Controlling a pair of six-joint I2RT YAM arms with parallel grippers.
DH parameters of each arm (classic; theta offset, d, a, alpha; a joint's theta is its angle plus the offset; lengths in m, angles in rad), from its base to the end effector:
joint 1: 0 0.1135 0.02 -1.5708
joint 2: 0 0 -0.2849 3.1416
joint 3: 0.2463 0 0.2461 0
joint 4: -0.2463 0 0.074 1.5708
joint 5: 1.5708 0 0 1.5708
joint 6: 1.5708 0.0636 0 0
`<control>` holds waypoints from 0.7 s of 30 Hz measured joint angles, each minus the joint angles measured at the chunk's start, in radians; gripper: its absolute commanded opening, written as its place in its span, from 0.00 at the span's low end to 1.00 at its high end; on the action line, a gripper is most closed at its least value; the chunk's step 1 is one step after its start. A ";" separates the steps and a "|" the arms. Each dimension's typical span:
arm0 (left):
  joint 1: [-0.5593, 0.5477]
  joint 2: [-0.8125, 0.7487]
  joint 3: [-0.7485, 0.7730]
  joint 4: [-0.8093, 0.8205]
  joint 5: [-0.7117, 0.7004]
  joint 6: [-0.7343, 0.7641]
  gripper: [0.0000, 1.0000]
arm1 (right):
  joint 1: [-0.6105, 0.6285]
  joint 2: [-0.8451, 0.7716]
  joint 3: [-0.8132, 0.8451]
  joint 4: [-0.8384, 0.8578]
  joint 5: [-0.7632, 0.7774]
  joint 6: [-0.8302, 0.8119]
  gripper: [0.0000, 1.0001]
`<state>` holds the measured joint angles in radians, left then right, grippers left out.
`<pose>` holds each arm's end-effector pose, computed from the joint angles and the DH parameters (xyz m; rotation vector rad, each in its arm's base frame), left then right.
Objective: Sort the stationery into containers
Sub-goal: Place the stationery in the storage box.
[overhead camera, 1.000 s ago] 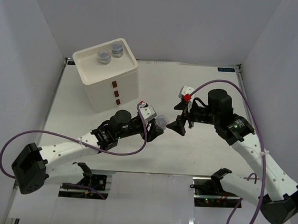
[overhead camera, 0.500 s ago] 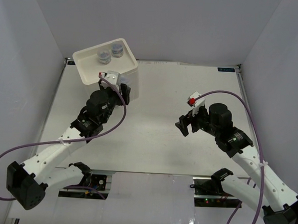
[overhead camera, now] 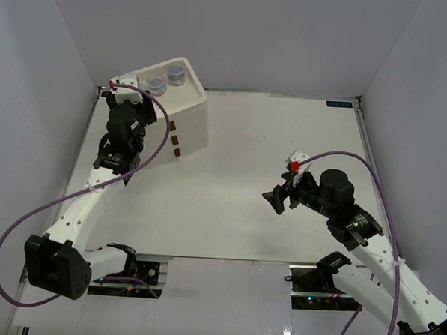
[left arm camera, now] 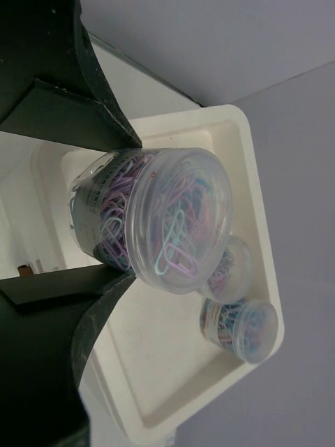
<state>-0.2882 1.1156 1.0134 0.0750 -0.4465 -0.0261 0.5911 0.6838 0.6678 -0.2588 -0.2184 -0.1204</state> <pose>0.2663 -0.0503 0.4012 -0.1377 1.5905 0.1121 0.1333 0.1060 0.3127 -0.7949 1.6948 0.5282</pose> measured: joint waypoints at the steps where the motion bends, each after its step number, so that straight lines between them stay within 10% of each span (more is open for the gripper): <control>1: 0.020 0.025 0.003 0.003 0.008 0.000 0.39 | 0.000 -0.008 -0.003 0.001 -0.002 -0.002 0.90; 21: 0.123 0.338 0.114 0.069 0.109 -0.016 0.59 | 0.000 -0.048 -0.012 0.009 -0.027 -0.018 0.90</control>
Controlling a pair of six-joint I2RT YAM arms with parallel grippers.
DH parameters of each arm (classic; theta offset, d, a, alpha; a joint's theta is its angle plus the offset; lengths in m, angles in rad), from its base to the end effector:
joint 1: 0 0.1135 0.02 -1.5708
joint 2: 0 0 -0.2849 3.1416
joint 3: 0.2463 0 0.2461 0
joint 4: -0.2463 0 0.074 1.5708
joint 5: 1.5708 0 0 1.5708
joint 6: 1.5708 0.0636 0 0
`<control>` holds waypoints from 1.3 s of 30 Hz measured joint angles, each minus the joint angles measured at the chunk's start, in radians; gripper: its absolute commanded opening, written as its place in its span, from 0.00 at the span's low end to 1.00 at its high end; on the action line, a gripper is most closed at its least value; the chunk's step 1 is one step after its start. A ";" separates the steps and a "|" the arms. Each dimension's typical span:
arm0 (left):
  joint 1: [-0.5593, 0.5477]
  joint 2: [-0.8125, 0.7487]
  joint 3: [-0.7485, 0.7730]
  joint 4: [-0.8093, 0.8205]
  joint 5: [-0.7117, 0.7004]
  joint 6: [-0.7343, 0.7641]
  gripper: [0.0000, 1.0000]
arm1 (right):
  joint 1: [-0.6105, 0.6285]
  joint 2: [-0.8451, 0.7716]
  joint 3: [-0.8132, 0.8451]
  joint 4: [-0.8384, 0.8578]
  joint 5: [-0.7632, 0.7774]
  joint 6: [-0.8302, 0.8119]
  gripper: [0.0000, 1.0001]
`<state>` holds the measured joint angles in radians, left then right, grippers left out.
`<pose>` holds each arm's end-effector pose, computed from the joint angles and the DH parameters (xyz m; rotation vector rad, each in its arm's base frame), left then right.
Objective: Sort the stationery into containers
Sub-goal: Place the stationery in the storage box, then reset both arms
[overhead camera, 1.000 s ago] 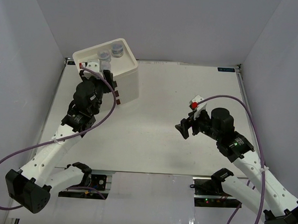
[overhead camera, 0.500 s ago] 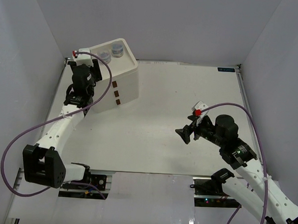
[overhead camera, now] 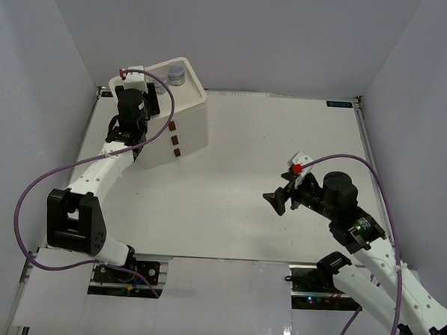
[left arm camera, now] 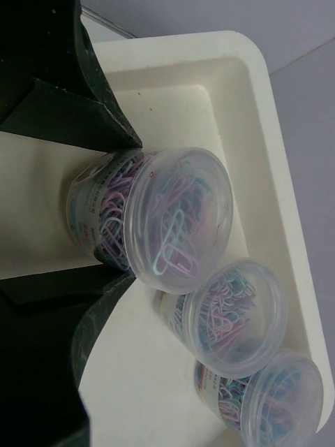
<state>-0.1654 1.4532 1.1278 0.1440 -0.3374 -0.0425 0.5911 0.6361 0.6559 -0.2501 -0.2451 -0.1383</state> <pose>0.3622 -0.0391 0.3528 -0.1385 1.7385 0.1432 0.1246 0.1022 0.3165 -0.8145 1.6357 0.5419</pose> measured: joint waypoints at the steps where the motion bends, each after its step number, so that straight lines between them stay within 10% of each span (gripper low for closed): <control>1: 0.000 0.003 0.003 -0.001 -0.002 0.000 0.66 | 0.000 0.000 0.000 0.000 0.000 0.000 0.90; 11: 0.003 0.002 0.023 -0.021 -0.016 -0.010 0.98 | 0.000 -0.008 -0.001 0.000 0.008 0.000 0.90; 20: 0.006 -0.098 0.085 -0.246 0.049 -0.011 0.98 | 0.000 -0.056 -0.007 -0.002 0.107 0.021 0.90; 39: -0.005 -1.018 -0.208 -0.726 0.178 -0.123 0.98 | 0.000 -0.484 -0.109 -0.017 0.716 0.114 0.90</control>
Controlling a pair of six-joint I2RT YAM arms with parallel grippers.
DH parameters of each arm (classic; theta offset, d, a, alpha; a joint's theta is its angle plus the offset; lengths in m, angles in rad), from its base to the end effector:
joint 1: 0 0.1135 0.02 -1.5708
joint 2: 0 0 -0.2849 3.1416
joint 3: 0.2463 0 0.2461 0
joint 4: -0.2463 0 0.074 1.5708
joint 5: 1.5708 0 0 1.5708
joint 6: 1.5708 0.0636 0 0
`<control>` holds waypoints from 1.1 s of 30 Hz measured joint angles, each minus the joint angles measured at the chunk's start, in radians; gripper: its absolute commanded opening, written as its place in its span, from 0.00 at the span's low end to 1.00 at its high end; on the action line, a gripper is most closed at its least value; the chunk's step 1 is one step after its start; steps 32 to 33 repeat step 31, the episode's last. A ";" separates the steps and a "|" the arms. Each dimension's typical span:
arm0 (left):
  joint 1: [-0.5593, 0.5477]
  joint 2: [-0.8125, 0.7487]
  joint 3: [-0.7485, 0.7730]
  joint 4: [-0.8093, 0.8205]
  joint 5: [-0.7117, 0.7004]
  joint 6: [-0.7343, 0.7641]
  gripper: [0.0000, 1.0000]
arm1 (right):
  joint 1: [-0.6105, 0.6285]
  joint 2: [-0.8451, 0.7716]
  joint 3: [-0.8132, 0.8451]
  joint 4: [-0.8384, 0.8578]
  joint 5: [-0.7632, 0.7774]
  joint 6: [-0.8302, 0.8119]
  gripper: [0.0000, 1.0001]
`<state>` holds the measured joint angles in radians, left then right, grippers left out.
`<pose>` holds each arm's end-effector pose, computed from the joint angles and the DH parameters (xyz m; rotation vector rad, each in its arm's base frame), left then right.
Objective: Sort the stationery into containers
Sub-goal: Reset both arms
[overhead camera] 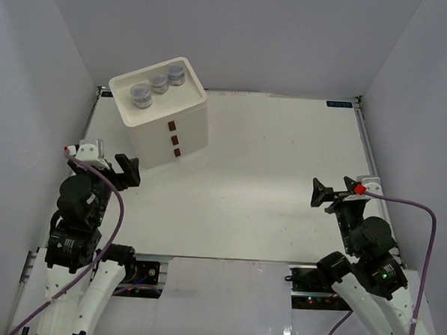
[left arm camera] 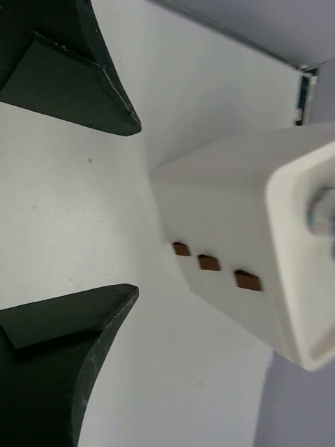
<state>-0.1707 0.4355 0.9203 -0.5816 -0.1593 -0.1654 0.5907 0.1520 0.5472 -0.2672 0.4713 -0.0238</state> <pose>0.0816 -0.0038 0.3848 -0.1161 1.6637 -0.1216 0.0702 0.0123 0.3206 -0.0594 1.4568 0.1230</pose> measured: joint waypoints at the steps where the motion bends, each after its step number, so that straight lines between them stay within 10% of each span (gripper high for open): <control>1: -0.002 -0.009 -0.039 -0.029 0.002 -0.010 0.98 | 0.000 -0.019 -0.018 -0.003 0.014 0.008 0.90; 33: -0.066 -0.274 -0.292 -0.009 -0.047 -0.113 0.98 | 0.000 -0.144 -0.121 -0.018 0.009 -0.003 0.90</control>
